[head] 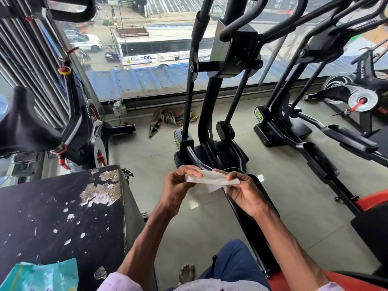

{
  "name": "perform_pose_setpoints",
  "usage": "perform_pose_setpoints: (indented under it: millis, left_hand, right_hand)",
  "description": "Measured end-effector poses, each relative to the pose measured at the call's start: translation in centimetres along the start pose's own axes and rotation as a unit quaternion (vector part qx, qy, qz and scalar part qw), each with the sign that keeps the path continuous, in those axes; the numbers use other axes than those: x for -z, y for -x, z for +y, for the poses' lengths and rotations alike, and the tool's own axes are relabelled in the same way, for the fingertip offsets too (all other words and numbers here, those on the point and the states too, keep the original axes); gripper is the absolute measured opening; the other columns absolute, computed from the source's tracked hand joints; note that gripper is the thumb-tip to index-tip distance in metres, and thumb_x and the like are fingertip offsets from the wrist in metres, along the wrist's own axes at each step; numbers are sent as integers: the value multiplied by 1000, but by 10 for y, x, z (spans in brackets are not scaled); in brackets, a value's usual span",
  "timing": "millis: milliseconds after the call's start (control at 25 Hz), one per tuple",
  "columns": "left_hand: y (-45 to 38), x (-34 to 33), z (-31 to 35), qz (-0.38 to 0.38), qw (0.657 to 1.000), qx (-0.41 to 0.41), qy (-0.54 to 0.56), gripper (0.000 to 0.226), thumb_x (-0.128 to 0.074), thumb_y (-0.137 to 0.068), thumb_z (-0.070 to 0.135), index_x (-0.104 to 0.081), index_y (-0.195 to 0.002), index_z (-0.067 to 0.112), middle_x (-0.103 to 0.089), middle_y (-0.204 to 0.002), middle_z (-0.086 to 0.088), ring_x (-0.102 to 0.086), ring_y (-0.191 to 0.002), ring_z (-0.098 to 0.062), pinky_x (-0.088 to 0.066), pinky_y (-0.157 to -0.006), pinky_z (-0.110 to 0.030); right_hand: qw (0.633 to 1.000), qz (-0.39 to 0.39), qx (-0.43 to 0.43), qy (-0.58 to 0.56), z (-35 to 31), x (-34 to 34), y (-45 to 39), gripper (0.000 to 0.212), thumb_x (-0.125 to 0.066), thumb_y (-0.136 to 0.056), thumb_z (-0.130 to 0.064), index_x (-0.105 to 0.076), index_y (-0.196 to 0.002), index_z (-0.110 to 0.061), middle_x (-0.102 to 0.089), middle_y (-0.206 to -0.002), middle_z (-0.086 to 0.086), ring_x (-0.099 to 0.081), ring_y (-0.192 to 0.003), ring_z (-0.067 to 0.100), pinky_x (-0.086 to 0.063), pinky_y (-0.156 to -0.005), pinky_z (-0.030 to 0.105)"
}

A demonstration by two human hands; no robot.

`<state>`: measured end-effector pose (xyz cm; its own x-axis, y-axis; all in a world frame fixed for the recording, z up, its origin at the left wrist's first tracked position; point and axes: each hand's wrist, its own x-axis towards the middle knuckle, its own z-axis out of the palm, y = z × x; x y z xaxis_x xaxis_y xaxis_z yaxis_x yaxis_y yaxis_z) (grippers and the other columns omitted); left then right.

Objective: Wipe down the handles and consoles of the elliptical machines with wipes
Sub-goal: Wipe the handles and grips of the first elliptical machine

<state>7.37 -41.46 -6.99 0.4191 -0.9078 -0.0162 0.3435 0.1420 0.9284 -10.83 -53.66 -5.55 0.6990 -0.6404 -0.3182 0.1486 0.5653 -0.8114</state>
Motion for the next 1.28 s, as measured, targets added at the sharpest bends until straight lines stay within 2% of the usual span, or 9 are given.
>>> perform_pose_setpoints:
  millis: [120,280,480,600,680,880,1040,1200,1280]
  left_hand:
    - [-1,4,3,-27,999,-21,26,44,-59,-71,-26,-73,-85,13,-68,-105,-9,-63,-101,-22,-51,-82,-31]
    - [3,4,8,-78,996,-19,31,41,-67,-70,-17,-66,-101,9,-66,-108,-7,-62,-101,-21,-53,-74,-30]
    - [2,15,14,-185,974,127,1,82,-66,-66,-12,-45,-140,18,-62,-125,-15,-61,-109,-22,-51,-78,-32]
    - [2,9,11,-129,975,179,-33,64,-76,-73,31,-54,-132,18,-68,-111,-12,-61,-96,-24,-46,-80,-34]
    - [3,1,3,-92,976,170,-97,55,-77,-74,43,-63,-118,14,-70,-98,-3,-60,-86,-17,-44,-75,-33]
    - [13,-19,-9,-17,973,121,-197,52,-86,-75,31,-55,-115,19,-66,-103,-5,-66,-83,-15,-54,-64,-22]
    - [21,-32,-25,70,920,10,-386,71,-82,-65,42,-40,-120,28,-57,-106,9,-61,-88,-12,-56,-68,-29]
    - [18,-35,-31,134,891,-1,-434,39,-77,-71,33,-48,-97,28,-58,-97,9,-59,-81,-15,-52,-62,-36]
    - [16,-34,-29,144,906,7,-399,18,-76,-76,26,-58,-81,26,-65,-87,9,-63,-73,-13,-52,-59,-32]
  right_hand:
    - [999,-1,-6,-32,-9,-5,4,25,-51,-82,0,-74,-72,-1,-63,-129,27,-63,-119,33,-58,-76,24]
    - [999,50,16,-13,-10,-3,-5,11,-61,-87,-5,-68,-96,-3,-63,-128,28,-62,-118,34,-60,-80,30]
    - [994,90,43,52,-6,-4,-16,53,-69,-74,4,-56,-124,-6,-69,-121,19,-63,-108,28,-56,-82,35]
    - [992,50,43,108,-10,-12,-14,54,-68,-78,7,-55,-129,-7,-68,-122,17,-65,-101,22,-54,-80,33]
    - [983,38,41,176,-8,-16,-16,52,-71,-82,6,-59,-128,-13,-69,-122,16,-66,-100,22,-54,-85,39]
    - [932,153,76,319,3,-31,-23,43,-82,-79,-5,-66,-117,-17,-73,-104,8,-68,-90,19,-57,-67,24]
    - [938,202,47,279,14,-35,-26,39,-82,-79,-5,-66,-113,-17,-72,-105,10,-71,-93,24,-61,-66,32]
    - [947,207,43,241,16,-39,-26,36,-78,-83,-4,-64,-116,-10,-72,-106,17,-72,-86,24,-62,-67,34]
    - [956,194,42,218,15,-38,-26,37,-77,-85,-8,-62,-119,-9,-70,-109,20,-70,-88,23,-62,-75,38]
